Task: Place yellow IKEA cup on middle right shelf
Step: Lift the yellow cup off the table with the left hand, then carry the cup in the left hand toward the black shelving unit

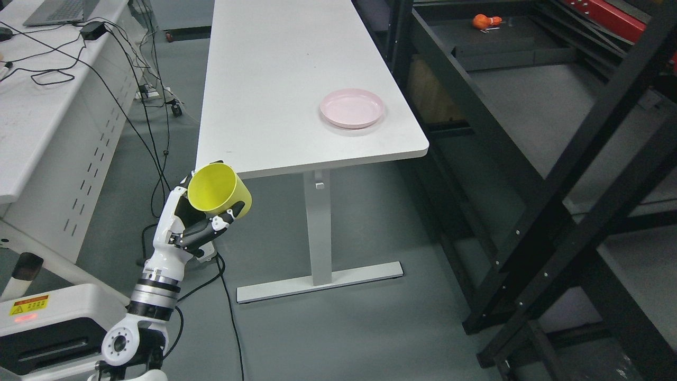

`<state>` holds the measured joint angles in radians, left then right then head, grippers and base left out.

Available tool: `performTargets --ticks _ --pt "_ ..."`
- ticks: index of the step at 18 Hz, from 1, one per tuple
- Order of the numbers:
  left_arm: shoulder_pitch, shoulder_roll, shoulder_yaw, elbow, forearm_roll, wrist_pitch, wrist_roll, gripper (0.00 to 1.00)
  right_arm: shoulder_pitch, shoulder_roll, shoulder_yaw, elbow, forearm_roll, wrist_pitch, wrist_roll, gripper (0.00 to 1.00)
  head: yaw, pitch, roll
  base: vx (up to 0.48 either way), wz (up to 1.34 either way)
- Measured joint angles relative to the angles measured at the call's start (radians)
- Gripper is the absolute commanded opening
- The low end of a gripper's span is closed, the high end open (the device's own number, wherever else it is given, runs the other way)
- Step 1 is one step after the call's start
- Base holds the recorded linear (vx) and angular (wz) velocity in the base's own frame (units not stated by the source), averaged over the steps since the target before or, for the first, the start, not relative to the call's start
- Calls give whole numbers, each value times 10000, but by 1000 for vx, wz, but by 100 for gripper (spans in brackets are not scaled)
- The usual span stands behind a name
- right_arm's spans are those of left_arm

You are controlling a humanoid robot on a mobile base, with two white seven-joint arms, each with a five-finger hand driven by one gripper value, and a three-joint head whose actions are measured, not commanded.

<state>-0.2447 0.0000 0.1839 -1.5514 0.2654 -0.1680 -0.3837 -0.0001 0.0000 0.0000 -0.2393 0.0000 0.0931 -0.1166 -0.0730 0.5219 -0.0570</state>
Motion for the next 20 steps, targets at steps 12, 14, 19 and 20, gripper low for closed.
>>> performTargets --ticks 12,14,19,20 --pt "-6 0 -362 -52 0 -18 15 2 4 0 0 0 0 0 -8 99 0 0 0 -219 -754" --pt "-7 0 -406 -52 0 -18 15 2 4 0 0 0 0 0 -8 99 0 0 0 -89 -909" --pt "-6 0 -870 -73 0 -290 9 2 8 0 0 1 0 0 -10 99 0 -2 0 -26 -887" --pt "-5 0 -979 -85 0 -342 9 2 7 0 0 1 0 0 -10 99 0 -2 0 12 -550"
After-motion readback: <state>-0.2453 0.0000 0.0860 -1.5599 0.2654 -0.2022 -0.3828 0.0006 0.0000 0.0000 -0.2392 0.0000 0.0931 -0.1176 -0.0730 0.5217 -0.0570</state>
